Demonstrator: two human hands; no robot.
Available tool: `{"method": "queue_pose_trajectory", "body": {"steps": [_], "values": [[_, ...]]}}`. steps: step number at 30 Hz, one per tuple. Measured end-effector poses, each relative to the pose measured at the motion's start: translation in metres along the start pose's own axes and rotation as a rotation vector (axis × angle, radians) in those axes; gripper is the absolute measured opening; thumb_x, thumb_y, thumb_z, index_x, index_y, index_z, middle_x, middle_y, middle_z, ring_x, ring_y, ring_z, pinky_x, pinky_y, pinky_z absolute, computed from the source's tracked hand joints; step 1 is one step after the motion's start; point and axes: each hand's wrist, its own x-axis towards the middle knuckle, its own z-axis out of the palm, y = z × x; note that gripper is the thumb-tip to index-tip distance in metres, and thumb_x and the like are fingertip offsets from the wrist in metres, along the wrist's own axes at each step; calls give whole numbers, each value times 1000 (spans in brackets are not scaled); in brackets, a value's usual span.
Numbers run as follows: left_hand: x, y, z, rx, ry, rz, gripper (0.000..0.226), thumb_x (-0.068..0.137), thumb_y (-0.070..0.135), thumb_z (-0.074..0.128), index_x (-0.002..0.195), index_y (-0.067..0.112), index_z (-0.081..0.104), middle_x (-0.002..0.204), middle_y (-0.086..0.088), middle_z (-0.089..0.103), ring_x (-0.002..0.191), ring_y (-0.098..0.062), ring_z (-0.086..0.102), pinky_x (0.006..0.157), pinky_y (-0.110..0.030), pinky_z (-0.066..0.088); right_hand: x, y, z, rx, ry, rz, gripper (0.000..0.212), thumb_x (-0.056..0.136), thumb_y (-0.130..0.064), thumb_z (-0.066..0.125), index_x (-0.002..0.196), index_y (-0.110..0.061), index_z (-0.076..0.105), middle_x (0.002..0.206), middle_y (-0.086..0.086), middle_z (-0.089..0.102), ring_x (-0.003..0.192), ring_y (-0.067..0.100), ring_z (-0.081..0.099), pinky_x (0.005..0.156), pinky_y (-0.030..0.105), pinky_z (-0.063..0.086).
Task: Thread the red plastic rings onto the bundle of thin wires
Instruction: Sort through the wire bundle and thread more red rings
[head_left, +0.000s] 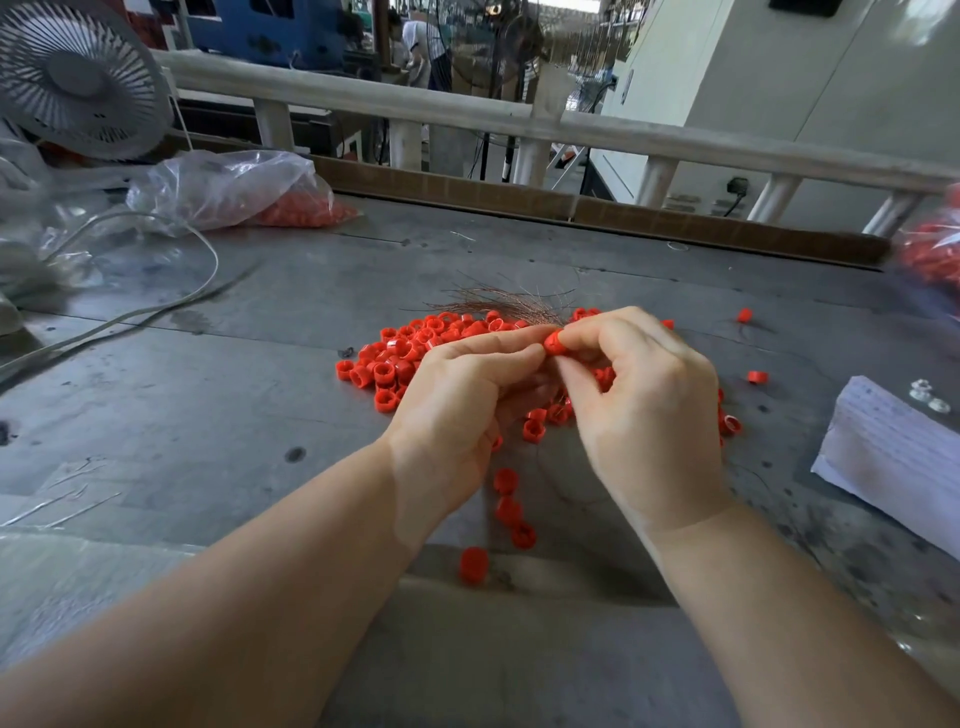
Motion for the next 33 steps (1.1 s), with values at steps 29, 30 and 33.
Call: {"method": "queue_pose_trajectory", "body": {"steps": [29,30,33], "values": [[-6,3,2,72,-107,74,54,68,-18,27,82,6,73,80,-12,74,75,-20,71,65,-24,58,2,7,0,28,45,30,7,78,-3,67,77,3,64,70,11,60,61,25,58,57,38,51],[-5,3,2,83,-103,76,49,71,-16,31,84,6,73,81,-11,74,76,-19,71,66,-24,58,2,6,0,27,46,28,7,78,-3,67,78,3,64,70,11,60,62,25,58,58,37,51],[-4,3,2,82,-70,68,23,82,-3,52,85,7,72,76,-8,72,69,-16,68,66,-24,56,1,6,0,42,17,13,6,81,-3,66,81,3,65,77,12,62,69,27,60,64,36,51]]}}
